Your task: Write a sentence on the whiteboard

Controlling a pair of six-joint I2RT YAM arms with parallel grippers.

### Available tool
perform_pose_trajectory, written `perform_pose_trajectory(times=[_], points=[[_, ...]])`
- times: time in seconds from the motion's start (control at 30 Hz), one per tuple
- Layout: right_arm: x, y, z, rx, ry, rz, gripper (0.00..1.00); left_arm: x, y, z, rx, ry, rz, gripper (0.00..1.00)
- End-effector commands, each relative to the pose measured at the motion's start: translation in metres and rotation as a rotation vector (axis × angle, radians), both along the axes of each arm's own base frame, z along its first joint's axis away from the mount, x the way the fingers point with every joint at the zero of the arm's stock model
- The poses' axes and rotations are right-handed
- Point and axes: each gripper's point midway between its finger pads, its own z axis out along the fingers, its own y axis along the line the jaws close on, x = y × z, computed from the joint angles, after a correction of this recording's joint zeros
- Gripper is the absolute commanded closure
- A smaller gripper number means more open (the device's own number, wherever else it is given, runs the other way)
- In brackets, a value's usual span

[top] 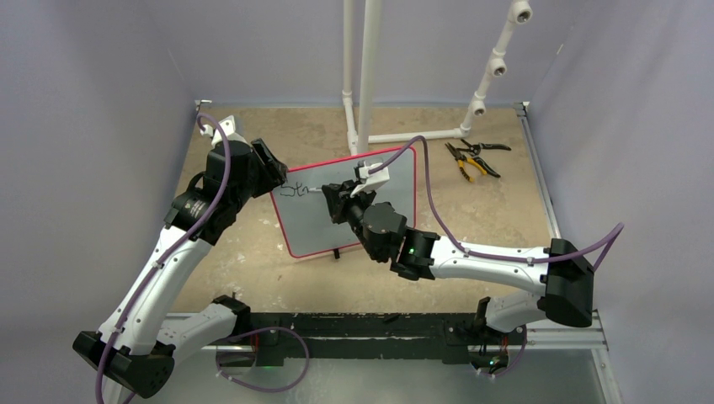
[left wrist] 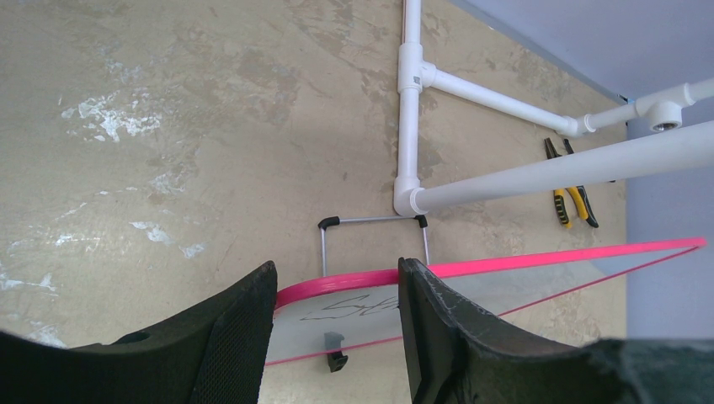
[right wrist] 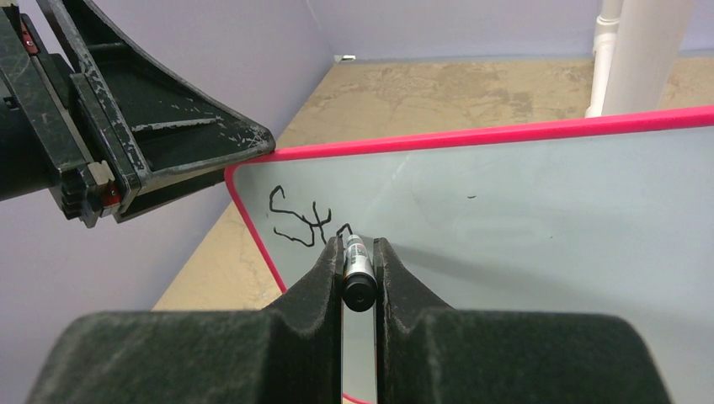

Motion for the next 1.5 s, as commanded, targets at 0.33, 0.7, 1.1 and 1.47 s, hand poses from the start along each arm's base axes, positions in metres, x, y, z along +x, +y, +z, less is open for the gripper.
perform_pose_trajectory(times=[0.33,0.7,1.1,1.47], points=[[0.007,-0.027,0.026,0.075,-0.030,-0.105,1.00,-0.001,-0.006,-0.007,-0.010,0.023,-0.025,0.48],[-0.002,-0.032,0.038,0.117,-0.071,-0.052,1.00,-0.001,-0.007,-0.007,-0.012,0.026,-0.029,0.48],[0.003,-0.031,0.030,0.093,-0.049,-0.086,1.00,0.001,-0.007,-0.006,-0.008,0.024,-0.031,0.48],[0.008,-0.029,0.028,0.081,-0.049,-0.100,1.00,0.001,-0.008,-0.005,-0.010,0.021,-0.032,0.48]])
